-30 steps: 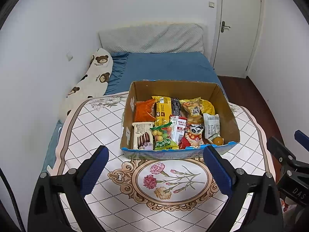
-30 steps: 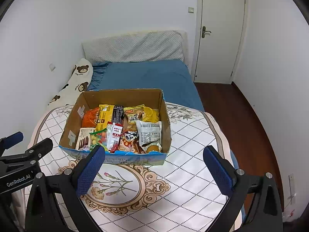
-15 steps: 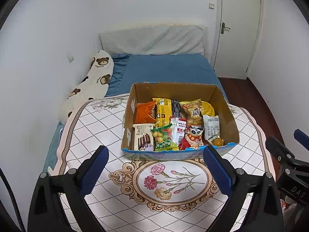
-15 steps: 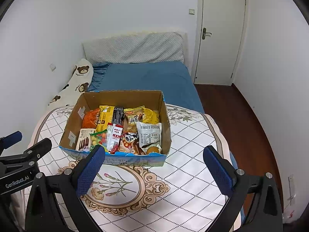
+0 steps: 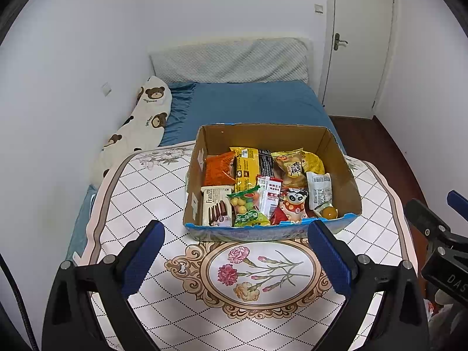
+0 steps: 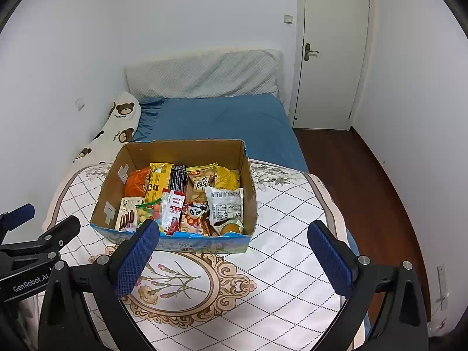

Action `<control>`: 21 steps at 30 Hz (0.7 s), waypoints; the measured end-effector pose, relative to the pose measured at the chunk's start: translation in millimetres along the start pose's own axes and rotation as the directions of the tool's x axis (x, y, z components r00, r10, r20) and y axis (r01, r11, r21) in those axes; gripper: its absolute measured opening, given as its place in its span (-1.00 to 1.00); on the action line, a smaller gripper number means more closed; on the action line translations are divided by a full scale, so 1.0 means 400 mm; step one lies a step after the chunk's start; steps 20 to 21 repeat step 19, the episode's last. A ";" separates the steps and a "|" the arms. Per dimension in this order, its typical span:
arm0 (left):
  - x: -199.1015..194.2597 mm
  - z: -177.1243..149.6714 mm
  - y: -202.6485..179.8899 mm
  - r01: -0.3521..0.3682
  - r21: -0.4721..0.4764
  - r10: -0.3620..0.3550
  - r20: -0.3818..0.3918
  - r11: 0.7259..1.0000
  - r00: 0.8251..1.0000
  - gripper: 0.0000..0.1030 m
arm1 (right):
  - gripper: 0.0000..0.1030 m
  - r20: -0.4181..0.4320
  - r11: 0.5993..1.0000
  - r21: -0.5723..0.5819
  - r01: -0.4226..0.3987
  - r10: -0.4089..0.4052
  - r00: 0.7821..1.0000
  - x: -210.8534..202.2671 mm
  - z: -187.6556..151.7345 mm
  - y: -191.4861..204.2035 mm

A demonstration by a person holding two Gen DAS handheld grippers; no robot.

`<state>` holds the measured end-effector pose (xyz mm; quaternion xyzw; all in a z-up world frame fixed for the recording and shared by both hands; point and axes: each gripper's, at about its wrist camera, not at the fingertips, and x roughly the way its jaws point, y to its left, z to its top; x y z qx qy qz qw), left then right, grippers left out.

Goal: Organize snacks

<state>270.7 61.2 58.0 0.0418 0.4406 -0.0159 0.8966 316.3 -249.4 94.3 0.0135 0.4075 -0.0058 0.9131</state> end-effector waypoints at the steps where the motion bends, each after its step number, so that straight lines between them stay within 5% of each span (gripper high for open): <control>1: 0.000 0.000 0.000 0.000 0.000 0.000 0.000 1.000 1.000 0.95 | 1.00 0.000 1.000 0.001 -0.001 0.001 1.000 -0.001 0.000 0.000; 21: -0.006 -0.006 0.008 -0.014 -0.003 0.014 0.022 1.000 1.000 0.95 | 1.00 -0.002 1.000 -0.003 -0.010 0.010 1.000 0.001 0.000 -0.001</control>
